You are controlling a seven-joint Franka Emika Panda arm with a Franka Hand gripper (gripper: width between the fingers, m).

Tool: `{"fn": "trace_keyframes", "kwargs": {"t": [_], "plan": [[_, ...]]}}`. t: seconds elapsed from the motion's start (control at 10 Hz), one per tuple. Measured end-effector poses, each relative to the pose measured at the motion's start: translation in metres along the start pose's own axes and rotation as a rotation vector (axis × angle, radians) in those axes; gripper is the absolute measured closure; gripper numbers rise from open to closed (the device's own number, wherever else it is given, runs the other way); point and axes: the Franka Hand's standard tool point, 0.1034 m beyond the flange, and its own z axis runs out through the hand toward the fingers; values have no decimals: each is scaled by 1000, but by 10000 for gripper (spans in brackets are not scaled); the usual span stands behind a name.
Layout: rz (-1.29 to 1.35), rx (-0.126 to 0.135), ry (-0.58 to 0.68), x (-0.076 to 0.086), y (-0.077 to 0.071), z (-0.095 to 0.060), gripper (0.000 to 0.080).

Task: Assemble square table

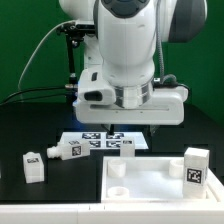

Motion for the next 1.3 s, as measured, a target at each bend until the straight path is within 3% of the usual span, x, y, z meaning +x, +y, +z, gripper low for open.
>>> {"fn": "trace_keyframes", "kwargs": {"t": [0.2,0.4,0.7,0.8,1.2,1.3], "plan": [[-15,0,-88,-6,1,3,151],[-14,-3,-81,0,2,3,151],[47,-20,-226,10,0,6,151],[52,-25,-232,16,-2,6,151],[60,-21,-238,14,1,8,151],[97,-10,-291,10,8,21,151]]}}
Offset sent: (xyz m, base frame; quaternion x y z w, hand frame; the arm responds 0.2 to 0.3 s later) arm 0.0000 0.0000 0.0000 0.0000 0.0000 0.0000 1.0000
